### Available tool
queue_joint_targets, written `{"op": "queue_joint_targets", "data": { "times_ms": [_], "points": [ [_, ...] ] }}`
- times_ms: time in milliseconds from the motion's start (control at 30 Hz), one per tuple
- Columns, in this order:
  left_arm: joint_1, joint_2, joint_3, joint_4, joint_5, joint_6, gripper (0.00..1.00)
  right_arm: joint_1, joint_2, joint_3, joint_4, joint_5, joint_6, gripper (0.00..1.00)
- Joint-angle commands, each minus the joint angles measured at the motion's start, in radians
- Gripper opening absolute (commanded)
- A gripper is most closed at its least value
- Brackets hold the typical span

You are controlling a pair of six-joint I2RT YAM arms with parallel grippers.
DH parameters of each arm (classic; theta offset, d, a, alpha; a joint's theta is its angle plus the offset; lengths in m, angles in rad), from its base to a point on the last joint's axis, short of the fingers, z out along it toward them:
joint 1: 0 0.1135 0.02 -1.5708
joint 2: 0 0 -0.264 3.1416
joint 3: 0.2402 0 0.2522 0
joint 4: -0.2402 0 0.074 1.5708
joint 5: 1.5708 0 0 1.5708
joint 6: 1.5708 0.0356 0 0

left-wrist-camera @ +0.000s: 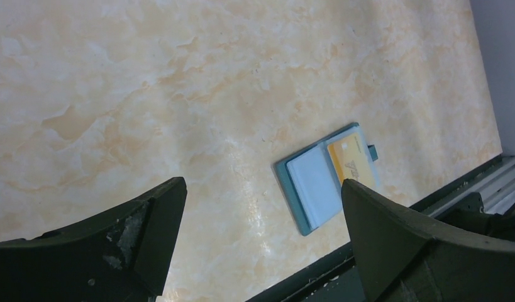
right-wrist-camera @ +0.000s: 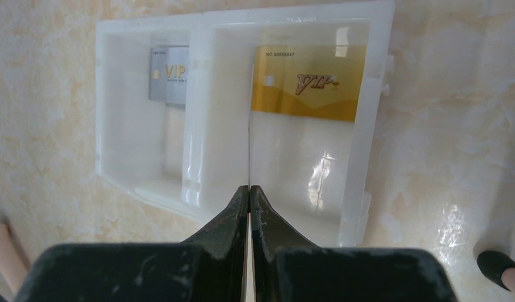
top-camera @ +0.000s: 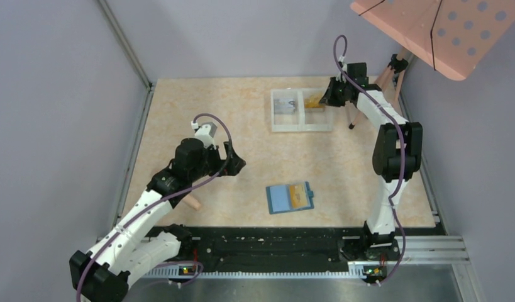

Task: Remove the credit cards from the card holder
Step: Place the credit card in the storage box.

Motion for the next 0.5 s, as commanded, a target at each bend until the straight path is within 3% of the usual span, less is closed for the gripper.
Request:
{"op": "queue_joint_targets", "data": {
  "times_ms": [0,467],
  "points": [
    [0.004,-0.038,0.011,0.023,0.076,0.075,0.99,-0.006,0.054,0.102,-0.023,-0.052,-0.029,0.0],
    [0.005,-0.013,0.012,0.049,0.139,0.059,0.99,-0.016,0.18,0.218,-0.034,-0.126,-0.018,0.0]
  ]
}}
